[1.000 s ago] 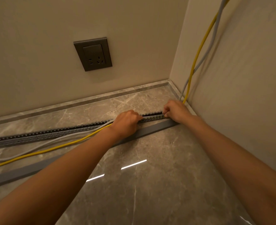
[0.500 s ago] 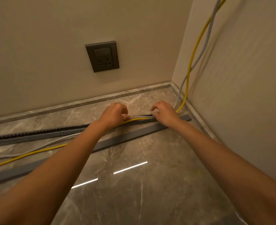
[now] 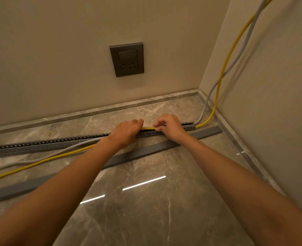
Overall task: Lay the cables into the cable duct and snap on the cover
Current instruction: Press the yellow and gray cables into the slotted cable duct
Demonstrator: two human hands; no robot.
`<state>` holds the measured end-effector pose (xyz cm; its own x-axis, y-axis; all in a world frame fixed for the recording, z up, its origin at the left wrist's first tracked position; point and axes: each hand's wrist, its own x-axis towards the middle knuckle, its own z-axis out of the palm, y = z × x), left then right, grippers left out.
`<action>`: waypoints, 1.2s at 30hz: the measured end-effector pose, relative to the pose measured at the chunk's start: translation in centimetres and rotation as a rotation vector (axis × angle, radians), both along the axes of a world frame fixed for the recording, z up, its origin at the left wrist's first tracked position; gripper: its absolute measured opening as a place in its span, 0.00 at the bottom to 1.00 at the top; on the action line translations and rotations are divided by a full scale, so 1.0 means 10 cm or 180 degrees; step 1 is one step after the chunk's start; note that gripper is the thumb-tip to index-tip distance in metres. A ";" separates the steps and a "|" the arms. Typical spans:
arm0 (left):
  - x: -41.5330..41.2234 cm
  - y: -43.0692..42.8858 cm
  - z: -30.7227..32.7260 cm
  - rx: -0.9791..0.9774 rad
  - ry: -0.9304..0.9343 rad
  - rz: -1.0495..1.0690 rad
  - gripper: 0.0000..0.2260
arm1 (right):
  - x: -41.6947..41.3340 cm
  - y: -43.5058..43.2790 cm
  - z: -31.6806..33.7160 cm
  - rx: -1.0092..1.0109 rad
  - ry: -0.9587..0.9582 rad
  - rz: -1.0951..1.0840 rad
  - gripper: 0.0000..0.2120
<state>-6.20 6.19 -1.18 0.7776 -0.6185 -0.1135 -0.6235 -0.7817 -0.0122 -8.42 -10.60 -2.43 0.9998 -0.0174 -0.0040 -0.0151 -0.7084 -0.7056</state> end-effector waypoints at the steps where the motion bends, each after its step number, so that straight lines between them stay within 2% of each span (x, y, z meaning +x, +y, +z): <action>1: 0.02 0.00 0.02 -0.0026 -0.0007 -0.0033 0.11 | 0.01 0.00 0.00 0.0066 0.0022 -0.0036 0.07; 4: 0.06 0.03 0.05 0.0114 -0.0183 -0.0317 0.13 | 0.03 0.01 -0.01 0.0204 0.0045 -0.0146 0.07; 9: 0.05 0.03 0.03 0.0351 -0.0591 -0.0599 0.09 | 0.03 0.02 -0.06 0.0139 -0.0021 -0.0172 0.07; 14: 0.00 0.06 -0.02 -0.0217 -0.0635 -0.0790 0.07 | 0.06 0.01 -0.07 0.0507 0.0131 -0.0292 0.08; 16: 0.03 0.04 -0.03 -0.0372 -0.0567 -0.0558 0.07 | 0.09 -0.01 -0.04 0.0690 0.0306 -0.0326 0.09; 18: 0.05 -0.07 -0.03 -0.0619 -0.0243 -0.0033 0.09 | 0.12 -0.01 -0.02 0.0769 0.0460 -0.0317 0.10; 21: 0.04 -0.26 -0.08 -0.1048 0.0286 0.0475 0.10 | 0.14 -0.02 -0.02 0.0758 0.0554 -0.0311 0.11; 26: 0.15 -0.34 -0.06 -0.1398 0.0686 0.1139 0.07 | 0.15 -0.22 -0.01 0.0590 0.0808 -0.0040 0.12; 36: 0.13 -0.41 -0.06 -0.1477 0.0701 0.1101 0.06 | 0.23 -0.23 0.05 0.0257 0.0922 -0.0245 0.08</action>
<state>-4.93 2.06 -1.80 0.9308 -0.3581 -0.0737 -0.2823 -0.8319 0.4777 -6.13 -12.91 -1.98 0.9527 -0.0811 -0.2930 -0.2753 -0.6391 -0.7181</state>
